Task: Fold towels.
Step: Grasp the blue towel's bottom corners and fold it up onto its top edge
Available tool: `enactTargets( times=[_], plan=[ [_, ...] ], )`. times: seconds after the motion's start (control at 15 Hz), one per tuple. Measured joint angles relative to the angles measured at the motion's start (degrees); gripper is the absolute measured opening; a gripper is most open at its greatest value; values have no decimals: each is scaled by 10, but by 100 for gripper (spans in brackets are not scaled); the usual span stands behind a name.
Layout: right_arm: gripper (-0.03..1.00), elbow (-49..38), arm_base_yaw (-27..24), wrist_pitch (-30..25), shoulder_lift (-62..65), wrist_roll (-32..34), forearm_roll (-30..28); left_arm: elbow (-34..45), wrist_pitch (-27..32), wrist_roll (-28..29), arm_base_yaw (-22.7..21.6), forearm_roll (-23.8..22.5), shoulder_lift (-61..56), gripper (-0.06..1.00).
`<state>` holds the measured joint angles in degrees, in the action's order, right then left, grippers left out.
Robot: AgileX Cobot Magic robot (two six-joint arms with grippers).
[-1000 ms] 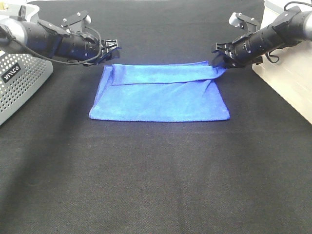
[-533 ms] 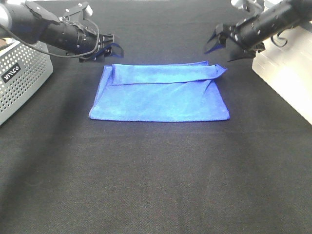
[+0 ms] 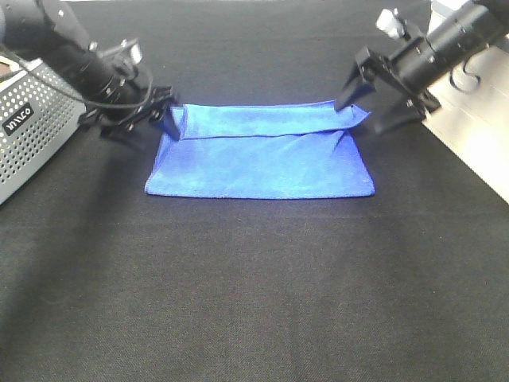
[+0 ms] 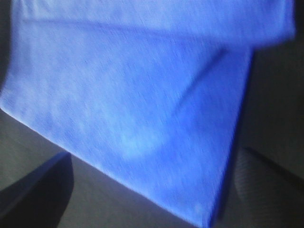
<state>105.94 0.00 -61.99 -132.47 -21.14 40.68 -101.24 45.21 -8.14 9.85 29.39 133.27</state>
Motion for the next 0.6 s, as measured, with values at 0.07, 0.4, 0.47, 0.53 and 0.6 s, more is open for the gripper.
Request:
enactTargets(
  times=[0.07,0.4,0.47,0.53,0.6],
  plan=[
    [86,-52,0,28,22,-7,2,40,-18,11,0,0,-16,64],
    [86,-160,6,94,47,-103,53,129,-93,69,-1,2,-34,64],
    [86,-160,10,97,42,-107,54,129,-96,69,1,7,-30,64],
    [86,-160,14,101,36,-108,54,129,-97,69,2,11,-26,64],
    [86,-160,17,103,29,-107,53,129,-97,69,2,18,-24,64]
  ],
)
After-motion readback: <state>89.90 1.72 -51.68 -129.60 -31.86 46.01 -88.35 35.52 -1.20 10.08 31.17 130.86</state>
